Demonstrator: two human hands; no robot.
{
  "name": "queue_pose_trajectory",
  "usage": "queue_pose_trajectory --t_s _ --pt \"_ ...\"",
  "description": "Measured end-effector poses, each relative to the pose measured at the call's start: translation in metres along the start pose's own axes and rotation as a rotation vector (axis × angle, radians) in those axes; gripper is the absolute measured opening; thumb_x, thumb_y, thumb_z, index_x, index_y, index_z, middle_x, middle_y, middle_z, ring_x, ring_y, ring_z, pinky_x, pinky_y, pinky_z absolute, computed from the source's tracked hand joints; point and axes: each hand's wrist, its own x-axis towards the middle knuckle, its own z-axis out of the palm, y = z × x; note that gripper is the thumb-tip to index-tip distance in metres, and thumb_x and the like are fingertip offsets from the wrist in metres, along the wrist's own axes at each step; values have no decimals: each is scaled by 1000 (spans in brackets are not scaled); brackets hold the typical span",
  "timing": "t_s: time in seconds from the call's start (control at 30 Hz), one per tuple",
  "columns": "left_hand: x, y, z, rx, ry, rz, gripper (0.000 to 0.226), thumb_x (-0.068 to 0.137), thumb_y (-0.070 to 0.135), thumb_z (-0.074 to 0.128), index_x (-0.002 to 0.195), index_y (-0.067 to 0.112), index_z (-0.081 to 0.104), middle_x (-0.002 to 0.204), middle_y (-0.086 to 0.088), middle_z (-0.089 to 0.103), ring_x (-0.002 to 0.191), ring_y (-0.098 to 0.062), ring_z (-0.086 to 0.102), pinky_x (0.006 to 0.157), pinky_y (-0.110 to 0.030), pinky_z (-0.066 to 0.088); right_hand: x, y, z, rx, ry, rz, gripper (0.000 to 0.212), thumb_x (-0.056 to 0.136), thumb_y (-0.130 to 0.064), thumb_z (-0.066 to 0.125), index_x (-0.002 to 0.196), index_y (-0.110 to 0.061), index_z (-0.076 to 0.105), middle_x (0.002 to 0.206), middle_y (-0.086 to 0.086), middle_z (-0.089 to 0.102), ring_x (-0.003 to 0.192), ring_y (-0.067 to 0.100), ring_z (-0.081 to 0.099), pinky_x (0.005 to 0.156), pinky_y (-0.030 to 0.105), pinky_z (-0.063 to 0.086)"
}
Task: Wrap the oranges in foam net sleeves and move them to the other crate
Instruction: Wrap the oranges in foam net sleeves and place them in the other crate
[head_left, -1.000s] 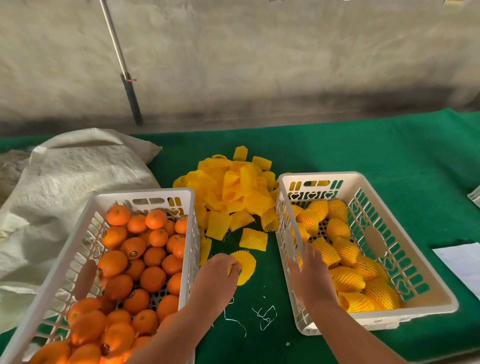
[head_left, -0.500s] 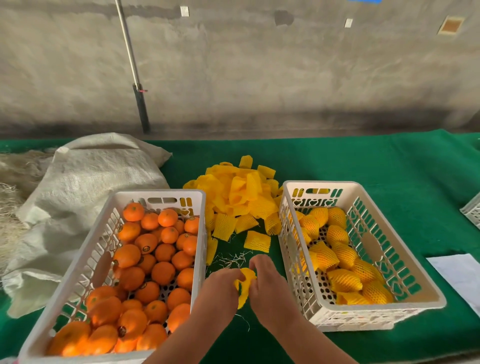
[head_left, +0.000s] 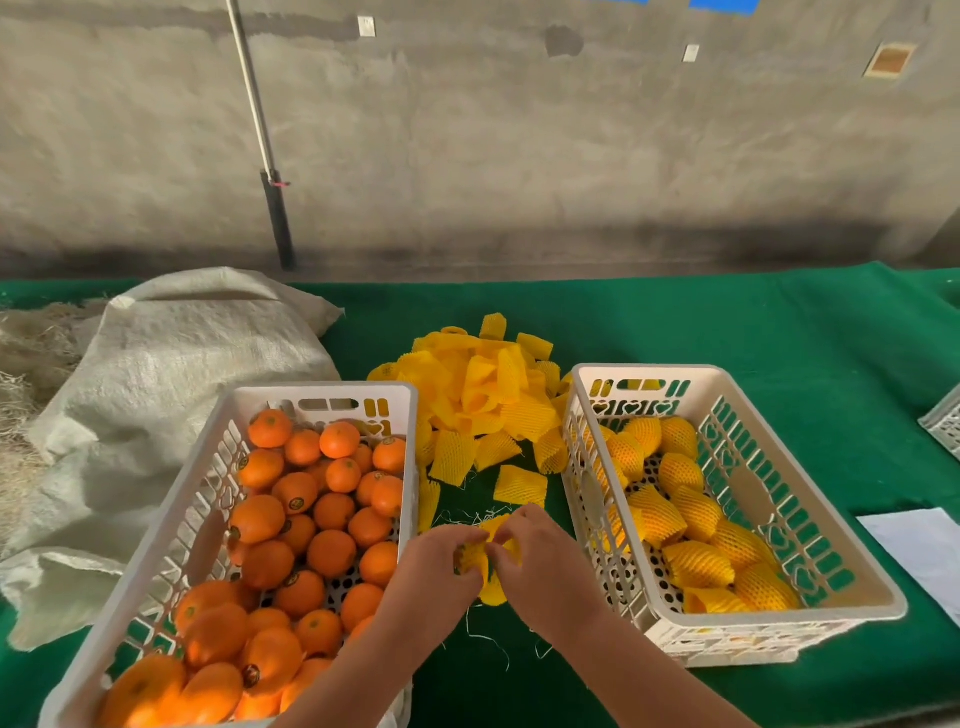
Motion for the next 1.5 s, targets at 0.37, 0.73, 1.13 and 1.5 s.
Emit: queue_pose_trajectory --t_s 0.37,0.73,1.13,1.5 --pt "1 -13 -1 37 30 -26 37 94 25 71 128 39 66 113 23 58 95 5 59 69 -8 47 -4 13 12 51 -174 17 67 86 -37 82 147 -28 53 122 -15 31 104 7 52 85 11 43" --pt "-13 -58 -51 115 291 19 17 98 29 64 108 43 68 100 30 61 94 10 59 70 -12 52 -11 25 8 1 -109 -26 76 83 -44 84 149 -36 49 123 -23 27 96 -6 53 74 -4 40" --pt "-9 -153 -82 423 -403 -305 58 80 26 81 136 25 63 136 0 59 124 -17 56 95 -27 49 -9 13 14 -22 -172 -67 78 82 -50 84 149 -39 47 123 -27 25 102 -11 47 68 0 41" --pt "-19 -129 -17 624 -469 -220 79 75 37 88 142 28 47 136 2 51 120 -21 52 100 -39 52 -16 11 17 4 -221 -16 76 84 -48 82 150 -37 46 127 -26 26 105 5 57 74 4 44"
